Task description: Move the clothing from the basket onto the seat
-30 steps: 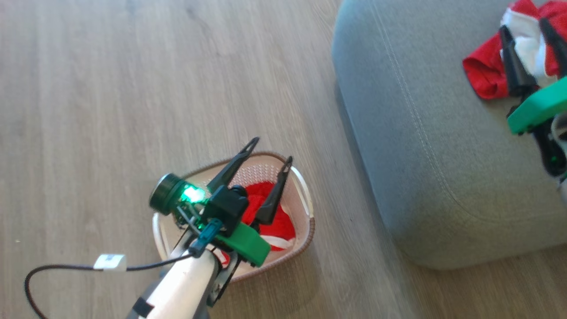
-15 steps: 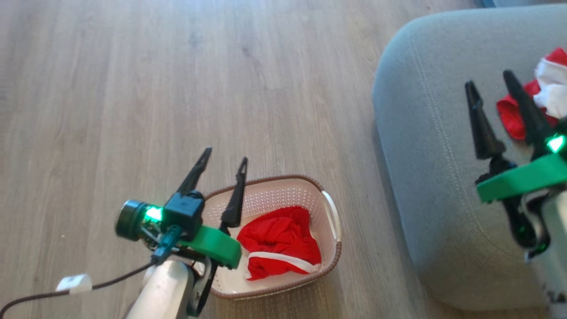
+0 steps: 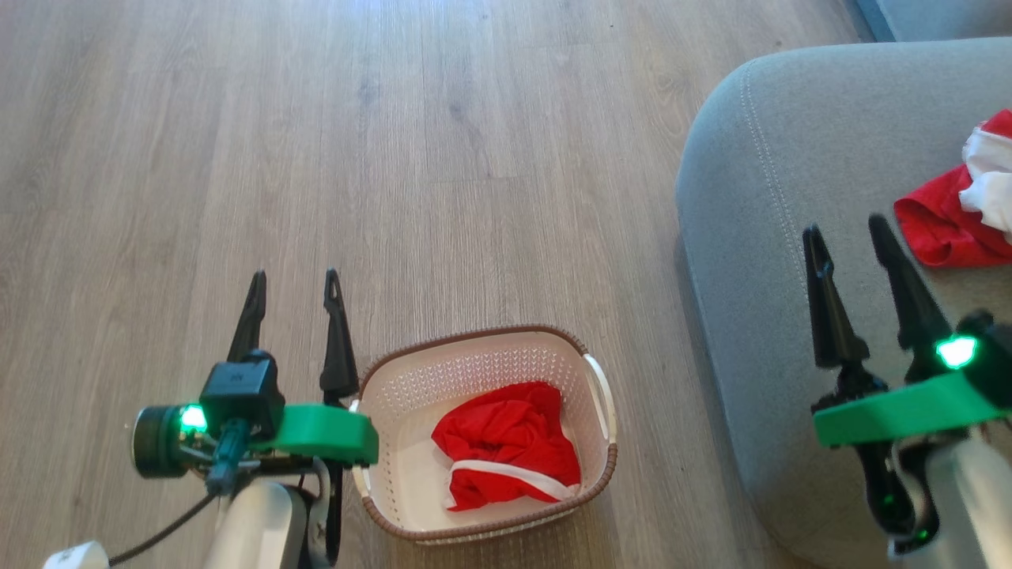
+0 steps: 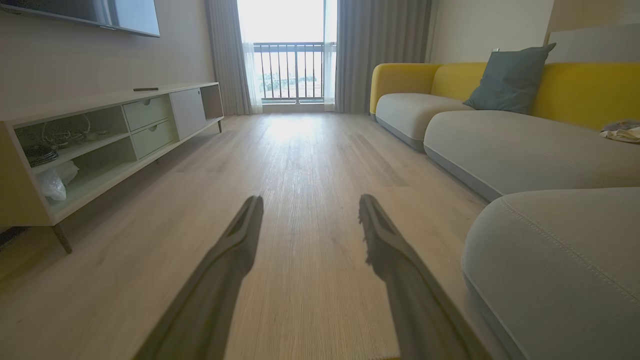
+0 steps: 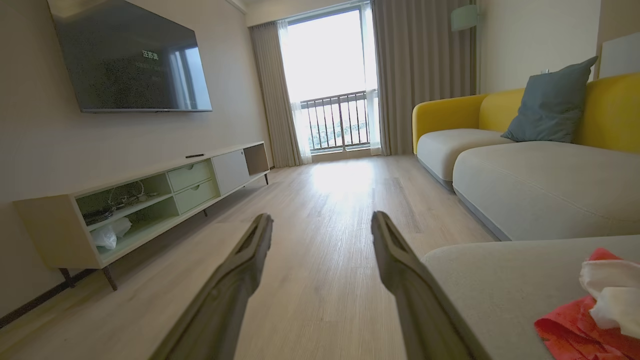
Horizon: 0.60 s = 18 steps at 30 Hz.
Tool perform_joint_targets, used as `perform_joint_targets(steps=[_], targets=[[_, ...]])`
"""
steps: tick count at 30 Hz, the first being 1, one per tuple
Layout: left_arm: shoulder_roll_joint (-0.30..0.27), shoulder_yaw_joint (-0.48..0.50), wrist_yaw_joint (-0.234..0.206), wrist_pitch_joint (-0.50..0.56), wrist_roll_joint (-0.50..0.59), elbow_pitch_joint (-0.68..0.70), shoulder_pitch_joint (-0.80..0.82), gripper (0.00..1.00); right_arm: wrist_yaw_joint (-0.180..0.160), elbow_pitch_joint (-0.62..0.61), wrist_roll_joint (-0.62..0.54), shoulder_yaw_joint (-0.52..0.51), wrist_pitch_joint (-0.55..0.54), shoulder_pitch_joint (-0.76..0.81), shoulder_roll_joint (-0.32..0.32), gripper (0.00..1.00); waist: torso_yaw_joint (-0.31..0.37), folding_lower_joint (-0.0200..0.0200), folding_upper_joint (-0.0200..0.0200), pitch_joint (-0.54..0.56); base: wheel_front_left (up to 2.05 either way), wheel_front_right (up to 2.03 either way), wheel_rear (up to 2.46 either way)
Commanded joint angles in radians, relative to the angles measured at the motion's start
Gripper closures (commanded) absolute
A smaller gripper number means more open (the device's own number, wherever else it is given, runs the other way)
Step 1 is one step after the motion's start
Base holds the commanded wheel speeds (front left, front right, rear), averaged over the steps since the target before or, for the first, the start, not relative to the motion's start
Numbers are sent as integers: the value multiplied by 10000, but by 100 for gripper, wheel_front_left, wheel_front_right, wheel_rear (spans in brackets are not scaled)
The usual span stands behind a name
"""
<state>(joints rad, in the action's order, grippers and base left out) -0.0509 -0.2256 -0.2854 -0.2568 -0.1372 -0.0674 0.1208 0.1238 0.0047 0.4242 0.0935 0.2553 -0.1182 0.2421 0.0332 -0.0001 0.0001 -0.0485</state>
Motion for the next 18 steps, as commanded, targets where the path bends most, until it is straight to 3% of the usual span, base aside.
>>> perform_joint_targets(steps=[1, 18], targets=[[5, 329, -107, -49, 13, 346, 148, 0, 69, -361, -81, -14, 64, 103, -124, 0, 1, 1, -1, 0, 0, 0, 0], [6, 14, -261, -49, 84, -568, -604, 0, 69, 1335, -941, -364, 64, 1044, -738, 0, -4, 1, -1, -10, 0, 0, 0]])
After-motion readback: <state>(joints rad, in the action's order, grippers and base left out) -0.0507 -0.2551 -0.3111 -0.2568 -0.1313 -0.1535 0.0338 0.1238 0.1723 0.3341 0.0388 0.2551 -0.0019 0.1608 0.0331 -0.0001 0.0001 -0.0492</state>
